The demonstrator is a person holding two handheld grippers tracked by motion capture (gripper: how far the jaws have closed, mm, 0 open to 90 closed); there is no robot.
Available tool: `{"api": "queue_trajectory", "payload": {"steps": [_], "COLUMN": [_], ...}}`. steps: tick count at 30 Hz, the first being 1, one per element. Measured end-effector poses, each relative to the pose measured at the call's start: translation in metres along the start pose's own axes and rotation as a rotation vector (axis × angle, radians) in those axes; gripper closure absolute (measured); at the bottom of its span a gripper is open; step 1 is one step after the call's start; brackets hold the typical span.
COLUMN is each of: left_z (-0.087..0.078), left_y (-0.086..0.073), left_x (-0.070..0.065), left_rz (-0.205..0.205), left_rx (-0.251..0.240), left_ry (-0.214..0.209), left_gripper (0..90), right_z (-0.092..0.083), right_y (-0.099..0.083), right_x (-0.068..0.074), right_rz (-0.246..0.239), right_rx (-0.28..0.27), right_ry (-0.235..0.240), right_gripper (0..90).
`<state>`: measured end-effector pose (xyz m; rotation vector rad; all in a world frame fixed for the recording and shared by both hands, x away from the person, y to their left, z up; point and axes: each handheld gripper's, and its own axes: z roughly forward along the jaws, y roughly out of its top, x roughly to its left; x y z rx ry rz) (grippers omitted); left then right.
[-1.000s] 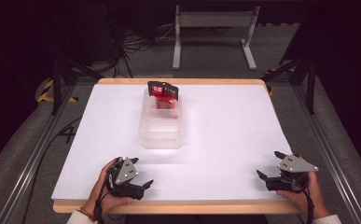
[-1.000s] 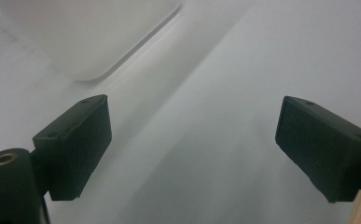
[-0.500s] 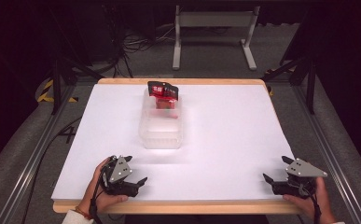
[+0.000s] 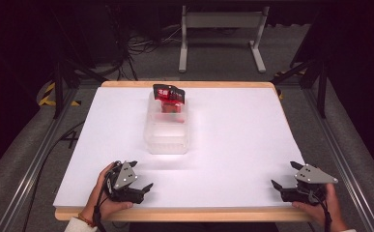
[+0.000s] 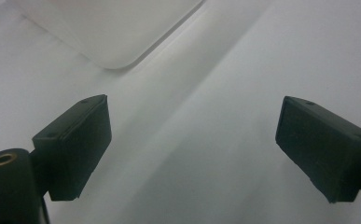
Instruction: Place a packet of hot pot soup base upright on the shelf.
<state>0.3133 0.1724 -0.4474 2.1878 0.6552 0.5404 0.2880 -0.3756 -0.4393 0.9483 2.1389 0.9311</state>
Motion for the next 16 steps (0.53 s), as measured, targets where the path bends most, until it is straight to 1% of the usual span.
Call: {"api": "queue_trajectory", "payload": {"steps": [5,10,14,16], "left_z": [0.0002,0.0011,0.0023,0.0034], "left_y": [0.0003,0.0010,0.0026,0.0037], "left_x": [0.0004,0.0016,0.0021,0.0018], "left_rz": [0.000,-0.008,0.000,-0.009], "left_rx": [0.001,0.002,0.003,-0.002], "left_ry": [0.003,0.004,0.005,0.004], "left_gripper": [11.0,11.0,11.0,11.0], "right_z": [0.0002,0.0002,0.0002,-0.0006], "right_y": [0.0009,0.0016,0.0019,0.0015], "right_x": [0.0011,0.0019,0.0031,0.0037], "right_rz": [-0.002,-0.004,-0.014,-0.010], "right_rx": [-0.002,-0.006,-0.003,-0.006], "right_ry": [0.002,0.006,0.003,0.004], "right_gripper": [8.3,8.3,8.3,8.4]}}
